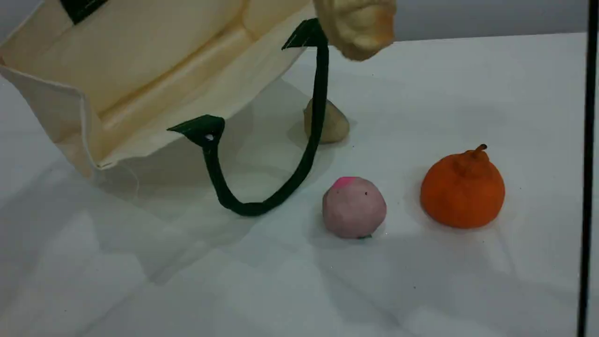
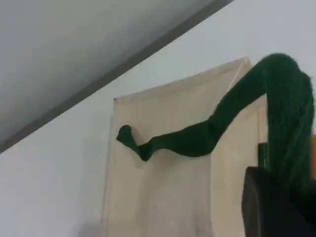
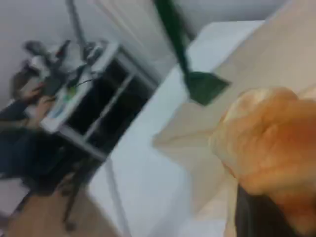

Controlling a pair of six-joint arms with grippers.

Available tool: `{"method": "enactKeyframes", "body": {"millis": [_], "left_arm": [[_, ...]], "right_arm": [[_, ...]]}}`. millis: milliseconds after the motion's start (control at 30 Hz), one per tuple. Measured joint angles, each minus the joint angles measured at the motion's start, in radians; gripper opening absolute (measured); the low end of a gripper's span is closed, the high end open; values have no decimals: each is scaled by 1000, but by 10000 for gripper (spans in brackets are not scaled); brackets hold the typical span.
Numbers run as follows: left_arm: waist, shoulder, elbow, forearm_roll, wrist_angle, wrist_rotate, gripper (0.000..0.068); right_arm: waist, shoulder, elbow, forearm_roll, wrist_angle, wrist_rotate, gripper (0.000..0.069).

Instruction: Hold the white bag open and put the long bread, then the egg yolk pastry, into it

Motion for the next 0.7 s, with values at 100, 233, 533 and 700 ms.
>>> {"method": "enactKeyframes", "body": {"millis": [100, 233, 533, 700], "left_arm": [[0, 0, 0, 0, 0, 0, 80], [0, 0, 0, -5, 0, 0, 80], [0, 0, 0, -4, 0, 0, 80], [0, 0, 0, -2, 0, 0, 80]], "right_arm": [[8, 34, -9, 5, -68, 6, 104], [9, 117, -53, 4, -29, 17, 104], [9, 338, -215, -2, 46, 94, 101], [9, 429, -301, -2, 97, 112, 101]]}}
